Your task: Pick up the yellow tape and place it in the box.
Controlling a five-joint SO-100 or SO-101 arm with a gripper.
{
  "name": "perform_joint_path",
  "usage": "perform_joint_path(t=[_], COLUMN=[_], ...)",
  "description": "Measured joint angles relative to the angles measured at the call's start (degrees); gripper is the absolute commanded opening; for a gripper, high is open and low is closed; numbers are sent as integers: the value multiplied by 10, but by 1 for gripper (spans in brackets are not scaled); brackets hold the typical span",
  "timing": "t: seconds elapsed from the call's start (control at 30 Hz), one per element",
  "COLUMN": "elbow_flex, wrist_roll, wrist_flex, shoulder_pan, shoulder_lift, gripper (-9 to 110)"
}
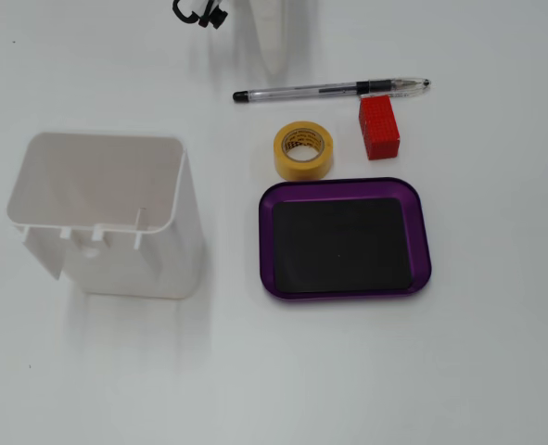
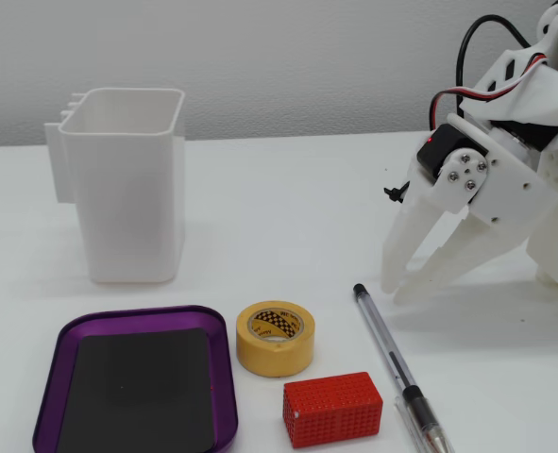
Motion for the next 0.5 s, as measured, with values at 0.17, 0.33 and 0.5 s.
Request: perform_joint_path(t=[0.17,0.33,0.5], elbow_flex=[0,0,-1], wrist_roll=[0,-2,-54], wrist_flex=[0,0,-2], shoulder_pan=[0,0,0], shoulder_lift=[0,0,0], gripper=[0,0,0])
